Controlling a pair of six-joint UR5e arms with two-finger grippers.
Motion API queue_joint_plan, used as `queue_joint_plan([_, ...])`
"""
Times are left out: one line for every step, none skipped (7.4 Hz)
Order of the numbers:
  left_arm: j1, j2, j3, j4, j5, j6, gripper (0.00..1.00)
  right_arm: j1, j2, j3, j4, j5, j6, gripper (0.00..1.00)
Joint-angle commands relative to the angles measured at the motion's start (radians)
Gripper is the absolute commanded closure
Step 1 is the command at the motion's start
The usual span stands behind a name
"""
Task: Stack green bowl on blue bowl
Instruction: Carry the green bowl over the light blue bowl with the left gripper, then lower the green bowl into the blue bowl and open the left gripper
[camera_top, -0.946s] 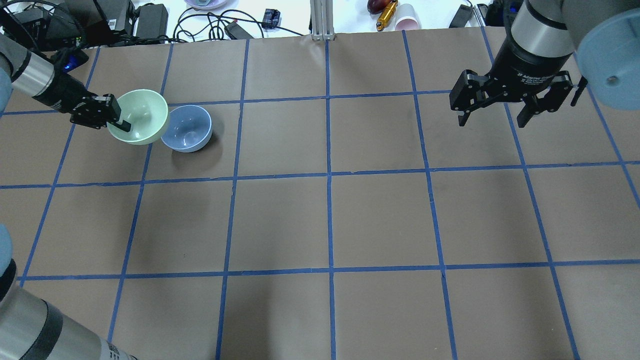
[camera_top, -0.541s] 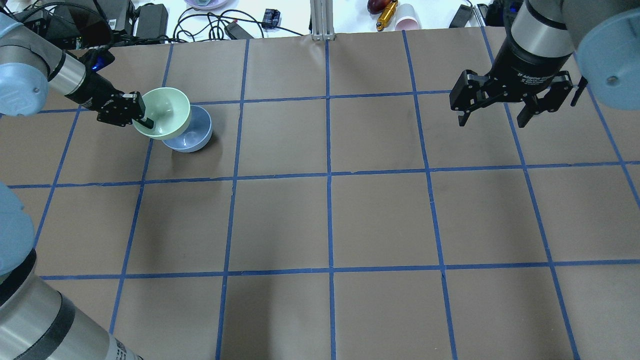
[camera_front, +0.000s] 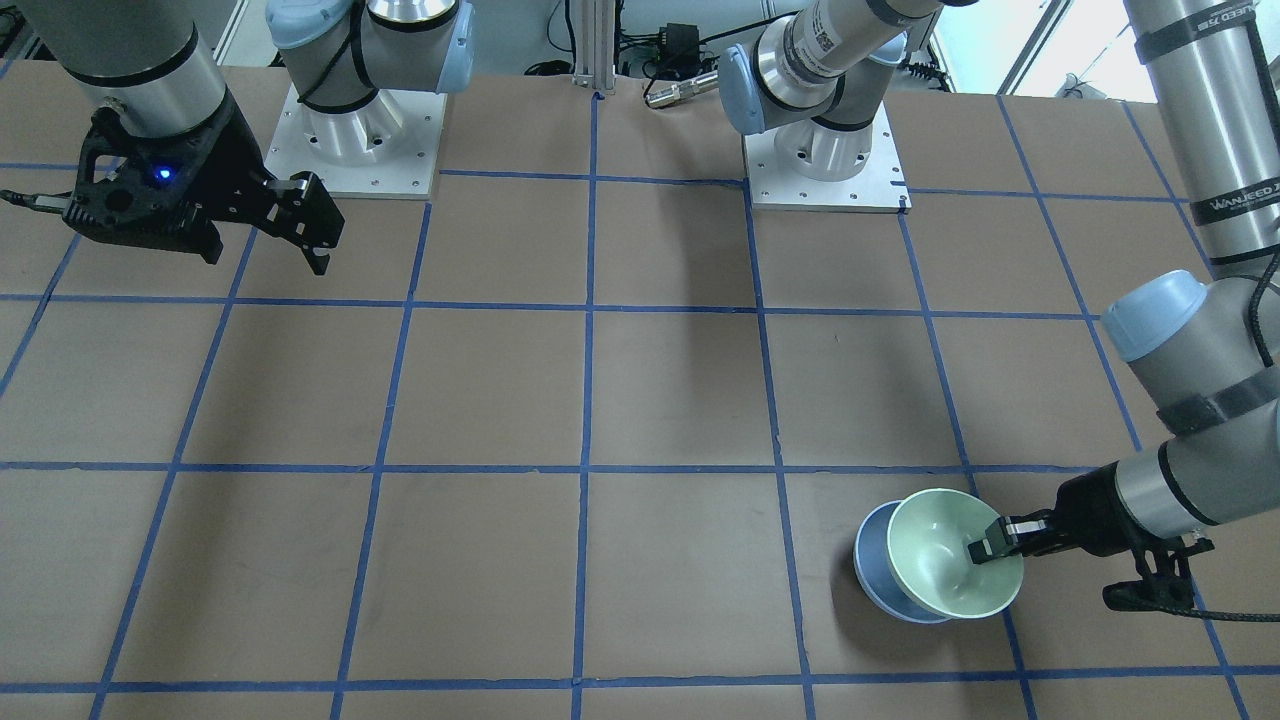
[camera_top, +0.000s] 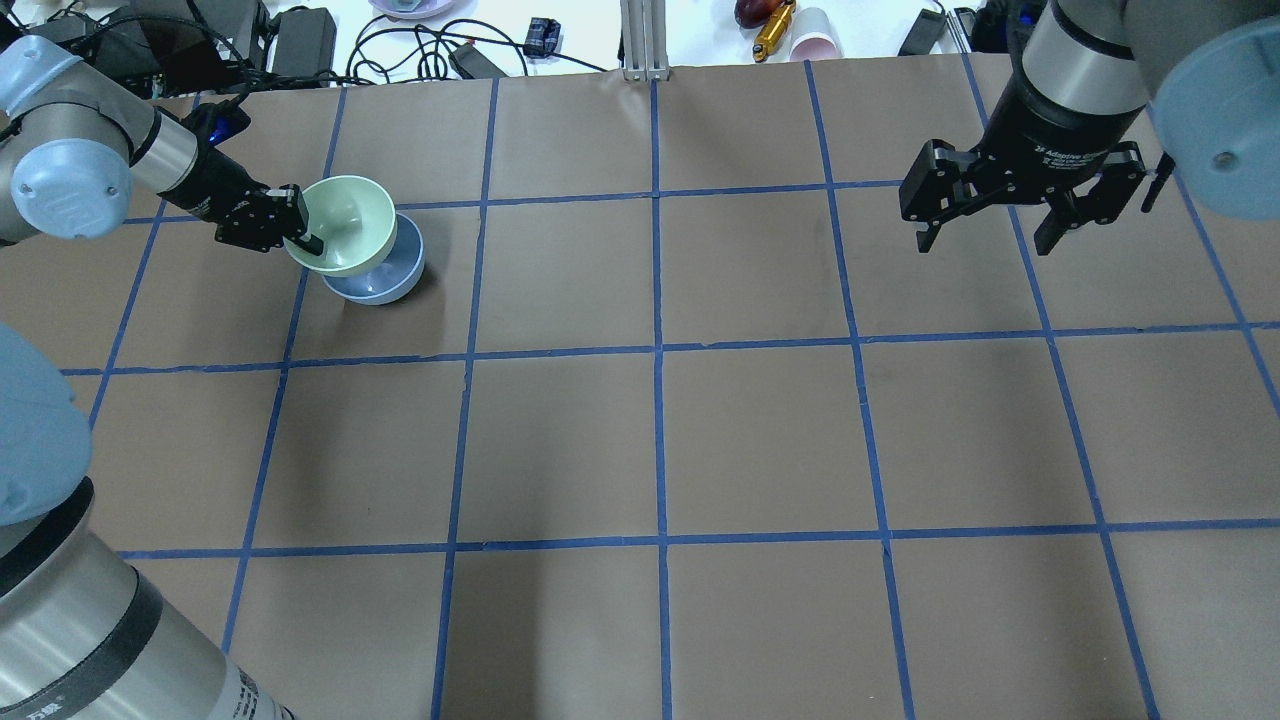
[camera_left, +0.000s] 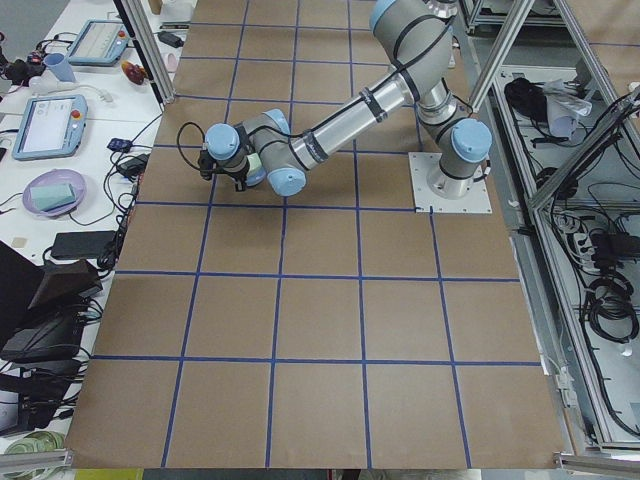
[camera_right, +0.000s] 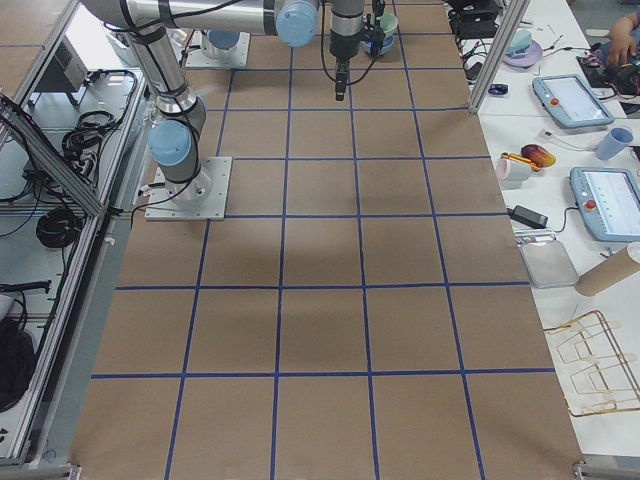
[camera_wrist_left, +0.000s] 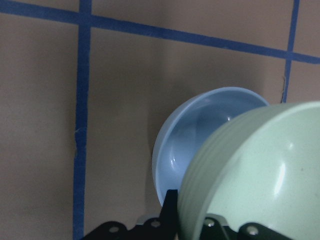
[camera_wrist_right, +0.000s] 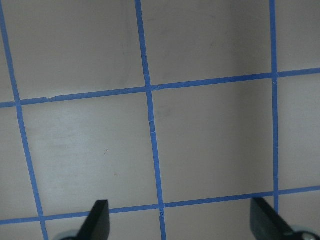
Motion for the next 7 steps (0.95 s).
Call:
queue_joint_plan([-0.003, -0.001, 0.001, 0.002, 0.006, -0.007, 1.0, 0.0, 0.0, 0.0, 0.0, 0.0, 0.0, 0.0])
queue_joint_plan([-0.008, 0.002, 0.001, -0.004, 0.006, -0.035, 0.88, 0.0, 0.0, 0.0, 0.0, 0.0, 0.0, 0.0])
queue_joint_plan([-0.019, 0.003, 0.001, -0.003, 0.007, -0.043, 0.64, 0.0, 0.0, 0.0, 0.0, 0.0, 0.0, 0.0])
queue_joint_plan([-0.019, 0.003, -0.004, -0.001, 0.007, -0.046, 0.63, 0.0, 0.0, 0.0, 0.0, 0.0, 0.0, 0.0])
queue_joint_plan([-0.019, 0.008, -0.006, -0.002, 0.007, -0.047, 0.61, 0.0, 0.0, 0.0, 0.0, 0.0, 0.0, 0.0])
queue_joint_plan([-0.019, 0.013, -0.006, -0.006, 0.007, -0.047, 0.58, 0.0, 0.0, 0.002, 0.0, 0.0, 0.0, 0.0])
queue_joint_plan([-0.019, 0.025, 0.0, -0.01, 0.01, -0.047, 0.54, 0.0, 0.0, 0.0, 0.0, 0.0, 0.0, 0.0])
